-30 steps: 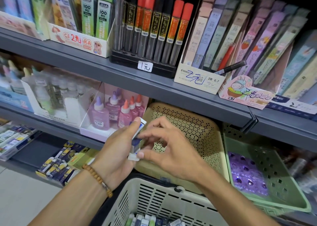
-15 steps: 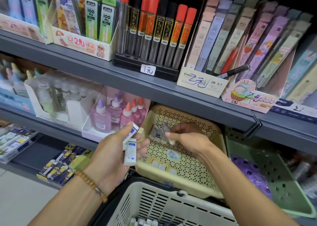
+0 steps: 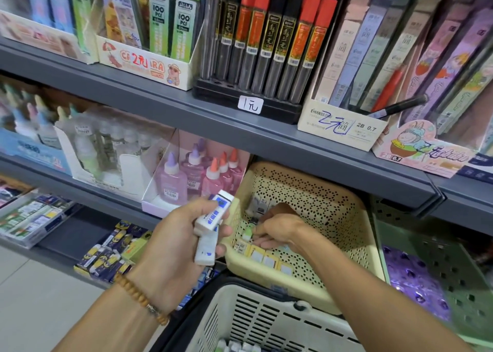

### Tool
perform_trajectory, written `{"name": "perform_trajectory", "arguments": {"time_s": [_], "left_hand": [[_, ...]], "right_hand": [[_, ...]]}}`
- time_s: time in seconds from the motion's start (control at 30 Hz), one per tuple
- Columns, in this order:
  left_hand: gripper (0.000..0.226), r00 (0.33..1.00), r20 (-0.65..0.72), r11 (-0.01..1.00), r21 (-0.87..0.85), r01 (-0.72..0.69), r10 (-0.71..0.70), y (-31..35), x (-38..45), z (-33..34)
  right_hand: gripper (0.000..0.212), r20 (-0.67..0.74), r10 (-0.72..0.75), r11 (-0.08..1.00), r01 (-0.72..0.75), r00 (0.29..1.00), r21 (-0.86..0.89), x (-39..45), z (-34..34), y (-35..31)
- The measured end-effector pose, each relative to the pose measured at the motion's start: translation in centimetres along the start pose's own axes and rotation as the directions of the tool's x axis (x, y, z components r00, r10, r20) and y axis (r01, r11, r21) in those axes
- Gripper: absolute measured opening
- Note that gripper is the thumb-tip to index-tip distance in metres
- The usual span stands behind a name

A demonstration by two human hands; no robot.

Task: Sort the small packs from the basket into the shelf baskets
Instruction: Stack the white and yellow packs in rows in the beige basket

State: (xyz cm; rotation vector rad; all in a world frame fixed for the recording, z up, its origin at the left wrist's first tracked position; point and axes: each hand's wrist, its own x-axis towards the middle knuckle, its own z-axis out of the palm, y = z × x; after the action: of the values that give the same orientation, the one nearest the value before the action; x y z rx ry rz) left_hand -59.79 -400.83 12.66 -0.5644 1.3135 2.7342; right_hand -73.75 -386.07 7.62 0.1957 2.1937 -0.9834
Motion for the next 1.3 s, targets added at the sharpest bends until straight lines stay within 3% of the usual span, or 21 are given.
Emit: {"name": "perform_trajectory", "arguments": {"time_s": [0.07, 0.13, 0.2, 0.3, 0.37, 0.43, 0.57, 0.67, 0.77, 0.93, 1.07, 1.2, 1.3], "left_hand": [[0.019, 0.999, 0.053, 0.999, 0.036, -0.016, 0.014, -0.1, -0.1, -0.2], [0.029, 0.997, 0.073, 0.996, 0.073, -0.045, 0.04, -0.2, -0.1, -0.4], [0.039, 0.996, 0.064, 0.993, 0.094, -0.065, 0.059, -0.3, 0.1, -0.6], [0.034, 0.993, 0.075, 0.987, 0.12, -0.105, 0.096, -0.4, 0.3, -0.5], [0.025, 0.985, 0.119, 0.977, 0.16, -0.144, 0.126, -0.6, 0.1, 0.0], [0.021, 0.983, 0.113, 0.97, 0.182, -0.162, 0.143, -0.9, -0.1, 0.6], [0.029, 0.991, -0.028, 0.988, 0.077, -0.132, 0.134, -1.1, 0.2, 1.2], [0.028, 0.988, -0.041, 0.988, 0.002, -0.151, 0.151, -1.0, 0.4, 1.4], [0.021, 0.985, -0.042, 0.983, -0.078, -0.168, 0.165, -0.8, 0.7, 1.7], [0.024, 0.986, -0.027, 0.971, -0.175, -0.165, 0.163, -0.9, 1.3, 1.1], [0.028, 0.982, -0.026, 0.95, -0.251, -0.186, 0.185, -0.8, 1.7, 1.0], [0.026, 0.978, -0.044, 0.92, -0.332, -0.209, 0.206, -0.9, 1.8, 1.5], [0.028, 0.972, -0.05, 0.893, -0.386, -0.231, 0.23, -1.0, 1.7, 1.8]], "right_hand": [[0.016, -0.01, -0.096, 0.989, 0.094, 0.995, -0.114, -0.4, 0.4, -0.2], [0.019, -0.097, -0.247, 0.967, 0.238, 0.964, -0.094, -1.5, 0.2, -0.4], [0.025, -0.143, -0.4, 0.893, 0.42, 0.905, 0.163, -3.0, -0.3, -0.5], [0.027, 0.09, -0.555, 0.751, 0.452, 0.827, 0.482, -5.9, -0.4, -0.8], [0.014, 0.181, -0.6, 0.736, 0.448, 0.779, 0.508, -6.8, 0.1, -0.9], [0.006, 0.158, -0.597, 0.726, 0.445, 0.787, 0.524, -7.0, 0.3, -0.9], [0.006, -0.064, -0.504, 0.675, 0.439, 0.861, 0.593, -6.0, -2.1, 0.0], [0.015, -0.254, -0.271, 0.803, 0.364, 0.928, 0.472, -3.7, -5.1, 1.7], [0.008, -0.314, -0.156, 0.973, 0.2, 0.936, 0.113, -1.2, -5.7, 3.0], [0.008, -0.339, -0.182, 0.977, 0.209, 0.923, 0.044, 1.2, -5.3, 2.6], [0.016, -0.438, -0.267, 0.963, 0.252, 0.858, -0.093, 0.0, -5.1, 2.5], [0.033, -0.234, -0.446, 0.872, 0.478, 0.864, 0.104, -5.2, -2.8, 1.4], [0.03, -0.03, -0.597, 0.8, 0.598, 0.802, 0.047, -9.0, -1.0, 0.5]]}}
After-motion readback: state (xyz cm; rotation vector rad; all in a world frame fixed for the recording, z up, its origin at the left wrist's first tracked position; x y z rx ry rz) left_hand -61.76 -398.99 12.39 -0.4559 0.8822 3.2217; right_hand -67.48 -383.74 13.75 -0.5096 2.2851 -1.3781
